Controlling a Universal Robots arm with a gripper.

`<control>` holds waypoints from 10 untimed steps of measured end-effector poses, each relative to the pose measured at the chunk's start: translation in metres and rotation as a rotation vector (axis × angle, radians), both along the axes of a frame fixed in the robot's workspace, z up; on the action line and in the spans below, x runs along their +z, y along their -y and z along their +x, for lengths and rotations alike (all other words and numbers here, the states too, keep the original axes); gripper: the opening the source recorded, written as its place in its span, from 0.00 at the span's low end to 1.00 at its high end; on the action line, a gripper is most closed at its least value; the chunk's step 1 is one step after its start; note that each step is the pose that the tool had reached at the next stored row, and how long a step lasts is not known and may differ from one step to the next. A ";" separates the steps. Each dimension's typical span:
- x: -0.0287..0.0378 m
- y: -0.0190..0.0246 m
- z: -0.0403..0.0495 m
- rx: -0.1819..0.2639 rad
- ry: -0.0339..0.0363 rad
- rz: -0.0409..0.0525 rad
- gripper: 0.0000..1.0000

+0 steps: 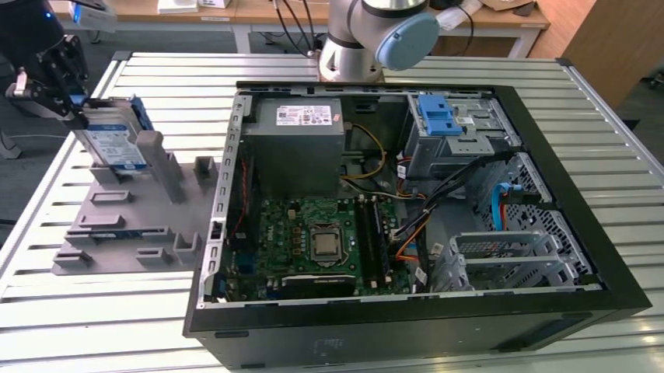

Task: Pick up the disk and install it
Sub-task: 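Pick up the disk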

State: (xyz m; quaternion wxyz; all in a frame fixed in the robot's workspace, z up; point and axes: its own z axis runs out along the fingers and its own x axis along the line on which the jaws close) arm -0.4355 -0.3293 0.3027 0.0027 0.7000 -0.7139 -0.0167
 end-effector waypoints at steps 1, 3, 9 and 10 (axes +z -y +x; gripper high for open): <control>0.0004 0.0000 0.0000 0.000 -0.0001 0.0000 0.37; 0.0011 0.0000 0.0000 0.000 0.0000 0.0000 0.37; 0.0030 0.0000 0.0000 0.000 -0.0001 -0.0001 0.37; 0.0034 0.0000 0.0000 0.000 -0.0001 -0.0001 0.37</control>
